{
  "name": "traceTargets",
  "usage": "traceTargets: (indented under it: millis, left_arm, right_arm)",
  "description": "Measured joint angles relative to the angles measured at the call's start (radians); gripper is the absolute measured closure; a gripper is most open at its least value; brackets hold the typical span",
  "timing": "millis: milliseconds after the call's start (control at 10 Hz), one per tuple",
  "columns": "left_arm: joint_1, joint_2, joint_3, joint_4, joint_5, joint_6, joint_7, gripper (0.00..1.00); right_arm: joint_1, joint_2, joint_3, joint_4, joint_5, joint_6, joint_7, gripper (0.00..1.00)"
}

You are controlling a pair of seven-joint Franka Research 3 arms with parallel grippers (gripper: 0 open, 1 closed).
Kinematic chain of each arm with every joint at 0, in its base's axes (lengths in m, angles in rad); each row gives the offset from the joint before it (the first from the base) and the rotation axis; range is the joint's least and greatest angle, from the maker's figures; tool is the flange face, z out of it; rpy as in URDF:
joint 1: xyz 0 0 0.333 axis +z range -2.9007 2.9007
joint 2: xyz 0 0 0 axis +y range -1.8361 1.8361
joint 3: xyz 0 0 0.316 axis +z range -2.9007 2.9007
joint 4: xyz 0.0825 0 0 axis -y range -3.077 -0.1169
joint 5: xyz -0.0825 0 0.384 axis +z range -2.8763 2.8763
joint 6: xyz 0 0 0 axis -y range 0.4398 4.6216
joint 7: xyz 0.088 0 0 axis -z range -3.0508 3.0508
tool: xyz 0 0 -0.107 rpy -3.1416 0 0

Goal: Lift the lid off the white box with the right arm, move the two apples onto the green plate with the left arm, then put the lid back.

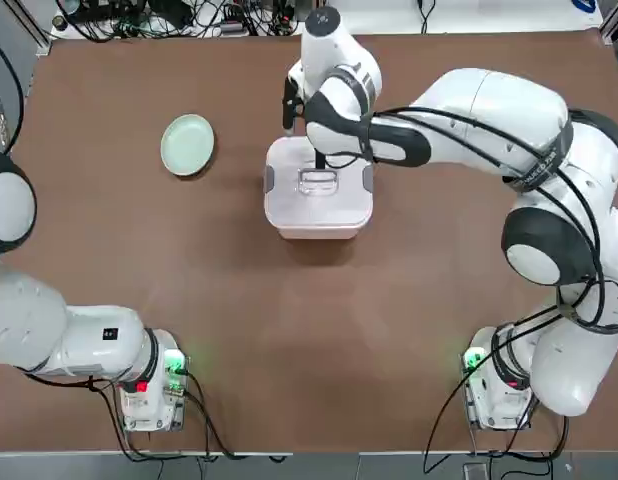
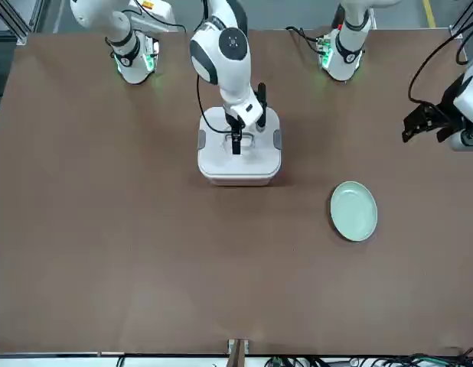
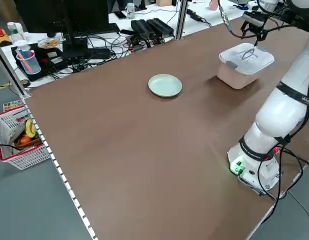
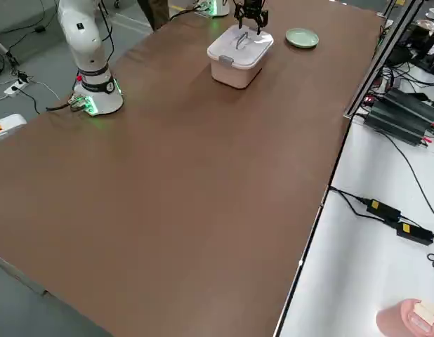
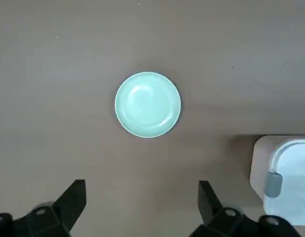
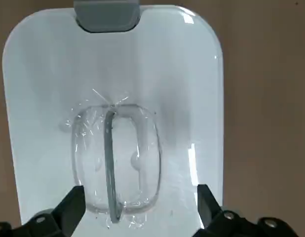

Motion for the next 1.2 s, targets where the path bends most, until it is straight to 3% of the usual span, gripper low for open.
traceTargets:
  millis: [900,1200]
  left_arm:
    - [0.002,-0.019,-0.010,0.015,0.000,-0.049,-0.010,0.00]
    - [0.002,-0.045,-0.010,0.015,0.000,-0.093,-0.010,0.00]
  right_arm:
    - [0.011,0.001,-0.004,-0.074,-0.019,0.068,0.005,0.00]
    - [0.011,0.001,-0.009,-0.074,-0.019,0.068,0.010,0.10]
